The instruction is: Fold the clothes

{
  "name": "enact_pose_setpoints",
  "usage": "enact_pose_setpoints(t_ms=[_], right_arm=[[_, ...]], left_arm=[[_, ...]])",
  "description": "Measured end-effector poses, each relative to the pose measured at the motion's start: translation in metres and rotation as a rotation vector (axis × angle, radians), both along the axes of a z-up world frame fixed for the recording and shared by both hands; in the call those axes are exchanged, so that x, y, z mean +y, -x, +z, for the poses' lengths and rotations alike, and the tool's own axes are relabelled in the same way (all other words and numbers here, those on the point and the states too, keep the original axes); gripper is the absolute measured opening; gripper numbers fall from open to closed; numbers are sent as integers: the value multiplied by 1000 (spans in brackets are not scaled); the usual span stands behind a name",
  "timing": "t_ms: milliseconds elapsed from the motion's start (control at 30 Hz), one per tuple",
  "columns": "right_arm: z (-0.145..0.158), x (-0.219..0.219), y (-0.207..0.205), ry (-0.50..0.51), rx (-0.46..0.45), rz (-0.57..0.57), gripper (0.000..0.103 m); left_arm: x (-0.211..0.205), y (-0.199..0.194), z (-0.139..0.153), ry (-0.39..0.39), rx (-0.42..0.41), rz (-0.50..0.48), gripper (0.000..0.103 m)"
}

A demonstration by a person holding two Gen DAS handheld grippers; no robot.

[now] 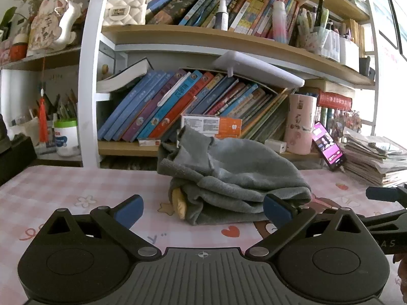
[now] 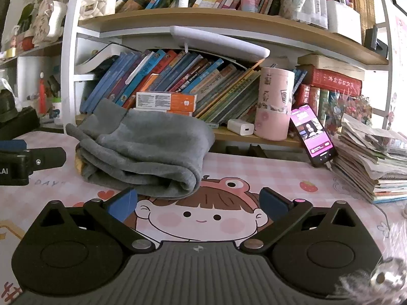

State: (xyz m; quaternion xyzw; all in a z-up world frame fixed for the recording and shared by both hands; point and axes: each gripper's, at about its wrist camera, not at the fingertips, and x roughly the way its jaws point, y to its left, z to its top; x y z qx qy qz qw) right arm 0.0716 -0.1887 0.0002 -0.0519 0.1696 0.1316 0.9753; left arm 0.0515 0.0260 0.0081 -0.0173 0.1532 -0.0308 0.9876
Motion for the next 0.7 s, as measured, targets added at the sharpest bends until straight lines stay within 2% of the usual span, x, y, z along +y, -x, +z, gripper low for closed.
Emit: enact_pose_setpoints(t_ms=[333,433,533,700], right_arm=[[0,6,4,34,-28,17,103],[0,5,3,32,-21,13,103],[0,3,1,21,-10,2,103],[-1,3,0,16,-1,-2,103]], left_arm=[[-11,8,-1,-45,18,10,103],[-19,12,-2,-96,4,10,103],[-21,13,-2,-112,-5,16,103],[-18,14,-2,-100,-23,30,103]])
